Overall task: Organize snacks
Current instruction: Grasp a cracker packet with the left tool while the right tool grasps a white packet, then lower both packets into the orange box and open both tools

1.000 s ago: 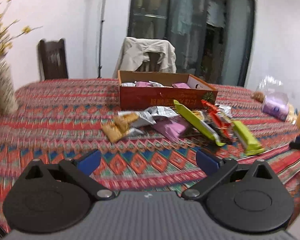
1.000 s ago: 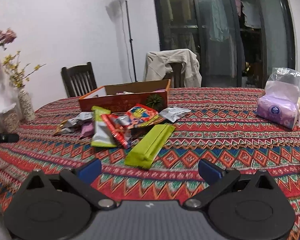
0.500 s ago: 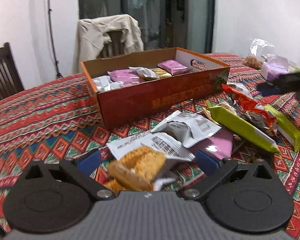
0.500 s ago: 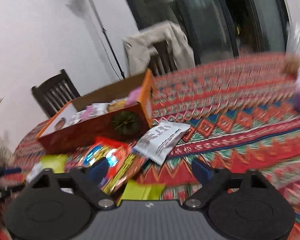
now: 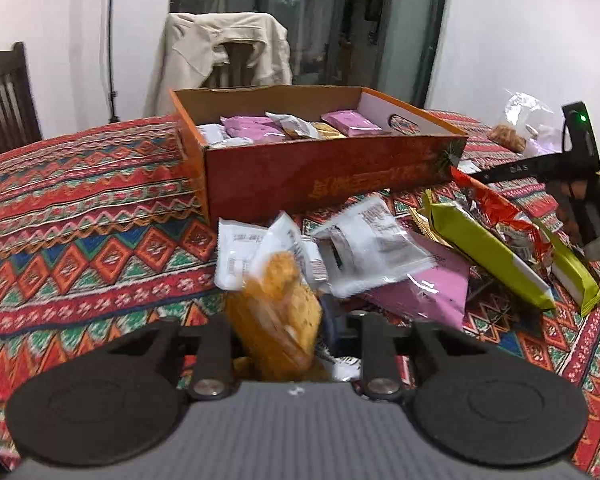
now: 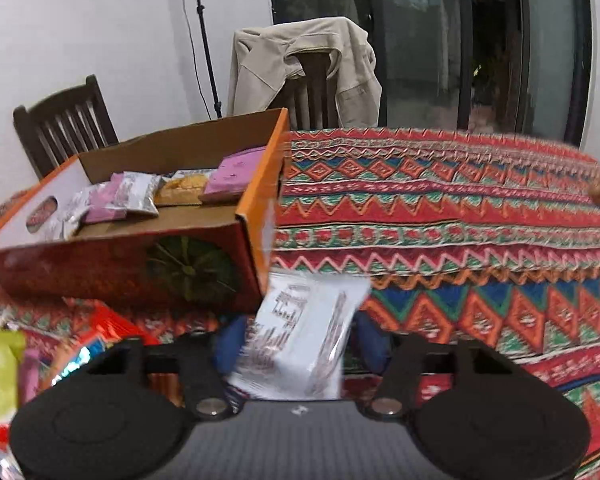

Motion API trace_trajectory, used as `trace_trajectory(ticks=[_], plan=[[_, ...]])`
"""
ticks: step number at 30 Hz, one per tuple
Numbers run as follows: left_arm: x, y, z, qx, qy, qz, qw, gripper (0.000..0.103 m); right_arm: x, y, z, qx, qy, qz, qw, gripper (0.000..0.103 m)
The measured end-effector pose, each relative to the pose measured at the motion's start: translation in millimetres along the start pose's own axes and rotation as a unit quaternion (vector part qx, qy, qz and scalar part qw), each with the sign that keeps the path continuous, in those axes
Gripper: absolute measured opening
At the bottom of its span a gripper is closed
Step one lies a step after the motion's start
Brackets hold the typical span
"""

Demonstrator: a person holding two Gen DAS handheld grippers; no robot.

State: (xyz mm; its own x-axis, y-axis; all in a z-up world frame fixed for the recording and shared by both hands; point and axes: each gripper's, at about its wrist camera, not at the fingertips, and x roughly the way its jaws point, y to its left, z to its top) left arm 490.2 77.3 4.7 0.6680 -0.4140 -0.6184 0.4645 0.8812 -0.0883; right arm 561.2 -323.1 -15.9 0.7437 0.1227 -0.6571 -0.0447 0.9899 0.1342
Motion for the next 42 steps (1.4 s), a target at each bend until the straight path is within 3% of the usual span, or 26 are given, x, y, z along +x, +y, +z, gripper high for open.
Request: trace_trajectory(ticks=[8,12,15,22,25,30,36,42], plan=[[-66.8,-18.6,-13.7,-0.064,-0.069,0.038,0.9949,0.025,-35.8,-25.7,-21.5,0.009,-0.003,-0.006,1.000,0.045],[-106.6,-45.5,-30.6,-0.092,-0.097,0.069,0.9886,0.025,-80.4,-31.7,-43.8,-0.004,-0.033,0.004,0.999,0.045],[-130.5,-69.7,-47.5,-0.117,-0.116,0.066,0.9841,0.025,-123.9,-25.4,-64.7,-0.008,-0.058,0.016,0.998,0.045],[-160.4,-119.4,-80.7,-0.168,-0.115,0.033,0.9784,0.025,-223.1,11.0,-129.5,0.000,-0.096,0.092,0.991,0.045],[-161.4,-134.9,-88.6,-0.164,-0.102,0.030,0.9808,0.025,-244.7,21.0,-153.0,0.001,-0.088,0.119,0.989,0.045],[-165.0,-146.9,-92.0,-0.163,-0.100,0.027,0.9811,0.025,-261.3,23.8,-169.7,0.000,-0.084,0.128,0.988,0.045],[-161.0,-136.4,-79.7,-0.180,-0.105,0.014,0.9780,0.025,-255.4,27.3,-164.0,0.008,-0.086,0.150,0.985,0.045],[-135.3,-98.4,-2.3,-0.199,-0.131,-0.006,0.9711,0.025,-237.3,49.6,-110.4,-0.018,-0.097,0.192,0.976,0.046]])
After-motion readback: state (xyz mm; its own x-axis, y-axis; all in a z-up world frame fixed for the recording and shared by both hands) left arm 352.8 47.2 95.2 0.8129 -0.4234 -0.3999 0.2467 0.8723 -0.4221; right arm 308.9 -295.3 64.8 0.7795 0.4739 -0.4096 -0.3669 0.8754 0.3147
